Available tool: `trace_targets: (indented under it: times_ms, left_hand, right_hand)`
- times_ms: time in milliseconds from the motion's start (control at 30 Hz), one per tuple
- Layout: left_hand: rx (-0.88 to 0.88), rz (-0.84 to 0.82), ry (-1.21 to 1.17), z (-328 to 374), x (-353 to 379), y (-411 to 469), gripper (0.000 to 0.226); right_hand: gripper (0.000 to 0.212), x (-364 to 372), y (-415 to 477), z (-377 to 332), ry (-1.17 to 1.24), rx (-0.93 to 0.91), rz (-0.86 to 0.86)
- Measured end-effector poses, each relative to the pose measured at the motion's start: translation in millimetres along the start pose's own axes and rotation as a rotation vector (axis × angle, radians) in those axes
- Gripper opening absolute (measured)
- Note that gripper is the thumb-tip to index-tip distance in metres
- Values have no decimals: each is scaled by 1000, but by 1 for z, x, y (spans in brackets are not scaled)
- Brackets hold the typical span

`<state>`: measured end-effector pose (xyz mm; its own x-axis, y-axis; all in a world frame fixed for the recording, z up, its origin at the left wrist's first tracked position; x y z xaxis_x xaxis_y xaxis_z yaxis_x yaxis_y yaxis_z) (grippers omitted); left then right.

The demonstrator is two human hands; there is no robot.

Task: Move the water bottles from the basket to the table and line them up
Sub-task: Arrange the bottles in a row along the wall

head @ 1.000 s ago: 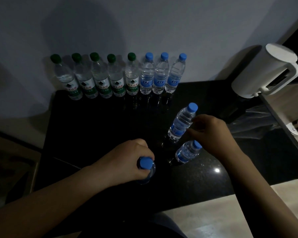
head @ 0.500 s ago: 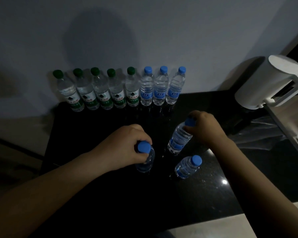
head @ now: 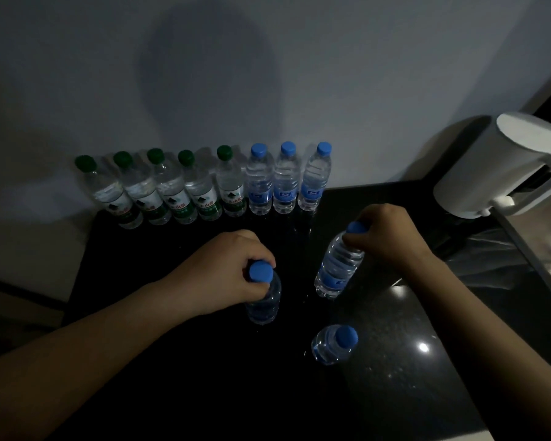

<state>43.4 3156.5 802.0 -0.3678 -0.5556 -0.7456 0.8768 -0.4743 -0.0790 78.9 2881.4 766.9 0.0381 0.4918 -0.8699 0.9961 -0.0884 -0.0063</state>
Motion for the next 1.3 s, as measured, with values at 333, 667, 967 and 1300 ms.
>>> trace_targets:
  times_ms: [333,667,967,1300]
  left_hand:
    - [-10,25,11,20,5,57,26]
    - [16,38,23,25,10,106,22]
    - [11,61,-1,16,10,128,22]
    - [-53,78,20,5,8,137,26]
  right_hand:
    - [29,-32,71,22,-16,31,123]
    - [34,-39,154,35,-18,46,156]
    - [32,-23,197,41,1,24,137]
    - [33,-8,217,40,30,3,106]
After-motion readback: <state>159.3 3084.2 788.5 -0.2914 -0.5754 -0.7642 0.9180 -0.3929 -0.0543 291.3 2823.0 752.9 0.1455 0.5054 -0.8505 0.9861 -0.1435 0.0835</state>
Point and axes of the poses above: each hand's wrist, its own y-axis towards the middle knuckle, its own x-axis out of the palm, z = x × y, the point moved 1 cm from there along y, towards the middle knuckle, and after that the axes turned 5 degrees about z, right-handed, at the moved point
